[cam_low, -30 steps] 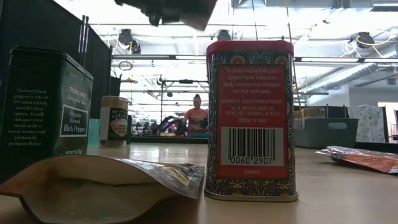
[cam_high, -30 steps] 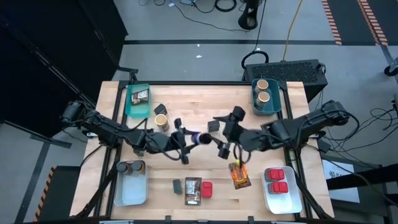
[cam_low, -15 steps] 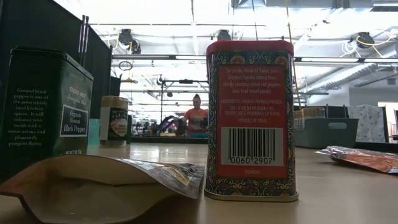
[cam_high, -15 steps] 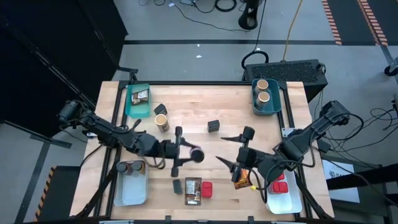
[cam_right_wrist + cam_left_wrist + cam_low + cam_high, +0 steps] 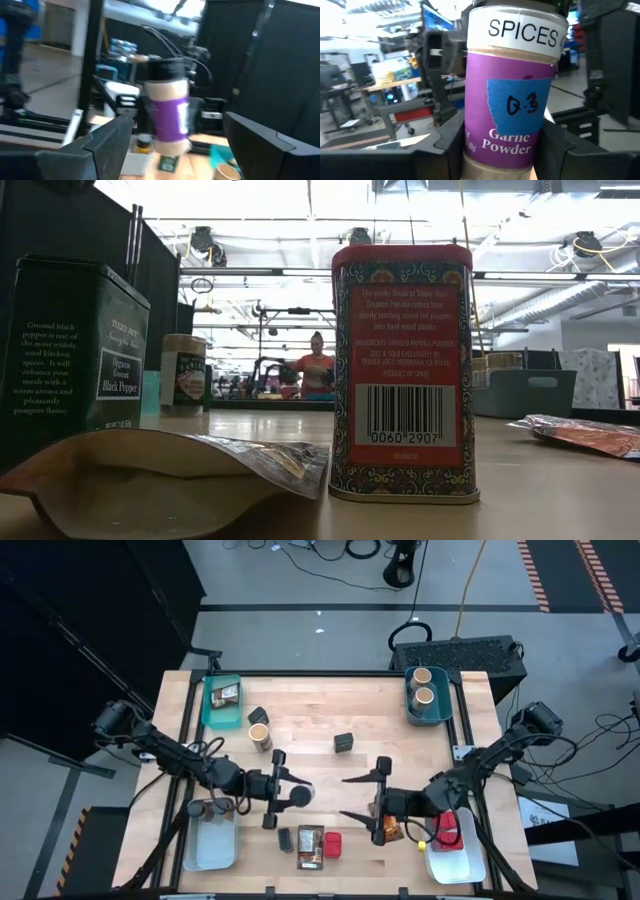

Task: Sort spices by type
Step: Put the purple seasoning bottle into the gray bin

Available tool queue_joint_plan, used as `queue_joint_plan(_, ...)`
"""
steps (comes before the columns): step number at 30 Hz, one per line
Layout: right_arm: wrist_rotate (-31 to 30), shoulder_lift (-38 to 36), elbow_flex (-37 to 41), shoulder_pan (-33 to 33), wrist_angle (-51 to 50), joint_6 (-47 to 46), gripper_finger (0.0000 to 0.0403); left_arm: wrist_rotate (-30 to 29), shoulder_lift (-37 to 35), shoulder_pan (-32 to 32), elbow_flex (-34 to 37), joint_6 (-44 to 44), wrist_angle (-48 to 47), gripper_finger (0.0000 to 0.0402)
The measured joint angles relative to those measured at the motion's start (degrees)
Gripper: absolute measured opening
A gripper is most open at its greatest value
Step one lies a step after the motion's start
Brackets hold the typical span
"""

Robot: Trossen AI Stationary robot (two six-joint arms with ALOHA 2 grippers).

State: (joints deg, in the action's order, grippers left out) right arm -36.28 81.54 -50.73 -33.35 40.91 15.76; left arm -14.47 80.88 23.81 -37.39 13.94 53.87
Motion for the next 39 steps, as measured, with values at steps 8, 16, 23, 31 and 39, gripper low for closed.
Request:
queue_joint_plan(8, 5.05, 1.00, -0.12, 4.61, 1.14, -2.00, 0.0297, -3.93, 0.36, -0.79, 0.00, -0.05, -0.37, 0.0171)
queue_joint_plan(16, 9.64, 4.04, -0.12, 7.88, 4.23, -3.17, 0.0297, -6.63, 0.39, -2.55, 0.00, -1.27, -0.24, 0.0171)
queue_joint_plan(23, 10.52, 4.66, -0.12, 10.38, 4.85, -3.28, 0.0297, -5.89, 0.39, -3.17, 0.00, -1.62, -0.35, 0.0171)
queue_joint_plan(31, 14.20, 4.66, -1.26, 12.07, 4.02, -4.54, 0.0297, -5.51, 1.75, -4.84, -2.04, -1.60, -0.49, 0.0171)
queue_joint_plan(39, 13.79, 4.66, -5.58, 12.35, -3.63, -3.25, 0.0297, -3.18, 4.40, -5.49, -4.84, -1.60, -0.38, 0.0171)
